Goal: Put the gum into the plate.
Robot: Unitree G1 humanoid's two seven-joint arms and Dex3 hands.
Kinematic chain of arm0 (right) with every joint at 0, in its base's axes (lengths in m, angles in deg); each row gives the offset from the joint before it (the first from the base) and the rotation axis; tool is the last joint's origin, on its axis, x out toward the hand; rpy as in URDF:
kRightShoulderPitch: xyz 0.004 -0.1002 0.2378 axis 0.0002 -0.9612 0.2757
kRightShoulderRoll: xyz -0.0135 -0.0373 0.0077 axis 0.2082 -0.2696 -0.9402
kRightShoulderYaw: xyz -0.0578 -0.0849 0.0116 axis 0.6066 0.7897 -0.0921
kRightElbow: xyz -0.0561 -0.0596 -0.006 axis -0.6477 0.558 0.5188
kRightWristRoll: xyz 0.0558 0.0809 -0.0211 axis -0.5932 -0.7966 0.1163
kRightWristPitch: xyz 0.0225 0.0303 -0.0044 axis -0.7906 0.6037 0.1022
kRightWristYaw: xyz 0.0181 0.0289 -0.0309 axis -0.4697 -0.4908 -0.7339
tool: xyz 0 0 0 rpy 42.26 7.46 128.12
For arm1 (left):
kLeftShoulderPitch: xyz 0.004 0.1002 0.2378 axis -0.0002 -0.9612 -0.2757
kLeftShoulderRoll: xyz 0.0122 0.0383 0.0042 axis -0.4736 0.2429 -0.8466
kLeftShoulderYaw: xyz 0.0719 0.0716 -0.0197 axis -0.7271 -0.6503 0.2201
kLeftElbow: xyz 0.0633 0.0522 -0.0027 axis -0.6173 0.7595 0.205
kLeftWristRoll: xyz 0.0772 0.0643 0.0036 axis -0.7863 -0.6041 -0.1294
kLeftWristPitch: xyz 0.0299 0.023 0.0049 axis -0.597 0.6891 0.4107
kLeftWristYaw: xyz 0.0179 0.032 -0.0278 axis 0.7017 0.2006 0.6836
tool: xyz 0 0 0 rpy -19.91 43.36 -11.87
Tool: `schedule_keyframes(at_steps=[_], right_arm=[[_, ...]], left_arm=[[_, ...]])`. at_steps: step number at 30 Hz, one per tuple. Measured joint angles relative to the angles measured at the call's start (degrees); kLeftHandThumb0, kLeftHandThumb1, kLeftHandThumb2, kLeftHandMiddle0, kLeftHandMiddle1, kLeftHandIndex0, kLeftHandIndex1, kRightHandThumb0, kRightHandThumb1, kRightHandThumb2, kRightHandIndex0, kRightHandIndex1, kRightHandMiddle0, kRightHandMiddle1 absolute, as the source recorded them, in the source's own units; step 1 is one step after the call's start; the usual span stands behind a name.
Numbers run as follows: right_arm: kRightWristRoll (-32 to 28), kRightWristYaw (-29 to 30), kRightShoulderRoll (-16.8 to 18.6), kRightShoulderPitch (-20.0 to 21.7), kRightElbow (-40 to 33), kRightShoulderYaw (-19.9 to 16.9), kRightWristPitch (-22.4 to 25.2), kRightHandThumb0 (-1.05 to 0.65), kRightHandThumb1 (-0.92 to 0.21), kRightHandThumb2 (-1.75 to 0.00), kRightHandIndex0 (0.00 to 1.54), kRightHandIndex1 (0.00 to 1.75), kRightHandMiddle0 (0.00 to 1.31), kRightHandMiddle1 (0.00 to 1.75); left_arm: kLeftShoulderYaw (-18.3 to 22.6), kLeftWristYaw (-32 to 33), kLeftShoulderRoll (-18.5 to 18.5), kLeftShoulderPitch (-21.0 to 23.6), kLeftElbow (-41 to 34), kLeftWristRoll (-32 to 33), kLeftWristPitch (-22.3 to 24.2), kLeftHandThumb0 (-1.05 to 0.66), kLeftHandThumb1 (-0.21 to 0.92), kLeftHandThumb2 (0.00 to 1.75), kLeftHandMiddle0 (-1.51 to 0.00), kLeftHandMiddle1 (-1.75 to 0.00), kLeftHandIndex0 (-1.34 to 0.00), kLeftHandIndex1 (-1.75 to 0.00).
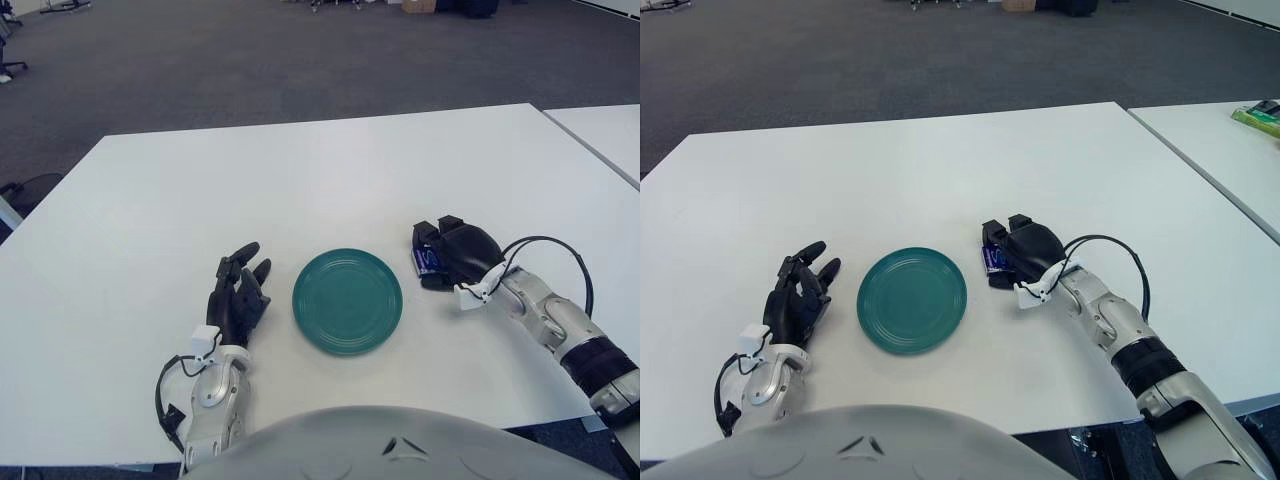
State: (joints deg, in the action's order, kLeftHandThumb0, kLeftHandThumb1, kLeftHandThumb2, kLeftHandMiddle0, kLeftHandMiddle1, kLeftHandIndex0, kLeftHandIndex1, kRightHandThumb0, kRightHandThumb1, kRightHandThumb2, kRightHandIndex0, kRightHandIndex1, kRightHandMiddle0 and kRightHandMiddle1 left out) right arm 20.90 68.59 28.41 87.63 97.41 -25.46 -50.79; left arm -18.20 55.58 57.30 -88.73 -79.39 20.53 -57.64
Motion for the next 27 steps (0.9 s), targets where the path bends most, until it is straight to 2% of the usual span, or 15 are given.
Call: schedule_keyframes(at_steps=[7,14,18,27], right_arm=[[-2.12,-6.61,2.08,0.33,-10.40,-3.04,3.30,-0.40,-0.62,-0.93,0.86,1.75,0.39,1.75],[-1.22,-11.53,6.09,2.96,-18.38,-3.30,6.64,-0.41,-0.58,-0.97,0.84,1.75,0.41,1.75],[1.15,-13.51,8.26,3.04,-22.36,-2.17,8.11,-0.41,-0.59,-0.97,0.82,1.75,0.41,1.75],[4.34,-16.64,12.04,1.56,-27.23,1.82,7.95,-0.40,-0.60,-0.96,0.79,1.75,0.40,1.75]], left_arm=[[-0.21,-0.14,-0.15,0.10,-0.47,0.01,0.57,-0.76,0.92,0.94,-0.52,-0.30,-0.17,-0.97],[-0.71,-0.11,-0.28,0.13,-0.94,-0.34,1.35,-0.77,0.92,0.93,-0.52,-0.29,-0.17,-0.98],[-0.89,-0.08,-0.16,0.12,-1.17,-0.44,1.64,-0.78,0.92,0.91,-0.52,-0.29,-0.17,-0.98],[-1.47,0.09,0.16,0.01,-1.24,-0.99,1.67,-0.78,0.92,0.90,-0.51,-0.29,-0.17,-0.99]])
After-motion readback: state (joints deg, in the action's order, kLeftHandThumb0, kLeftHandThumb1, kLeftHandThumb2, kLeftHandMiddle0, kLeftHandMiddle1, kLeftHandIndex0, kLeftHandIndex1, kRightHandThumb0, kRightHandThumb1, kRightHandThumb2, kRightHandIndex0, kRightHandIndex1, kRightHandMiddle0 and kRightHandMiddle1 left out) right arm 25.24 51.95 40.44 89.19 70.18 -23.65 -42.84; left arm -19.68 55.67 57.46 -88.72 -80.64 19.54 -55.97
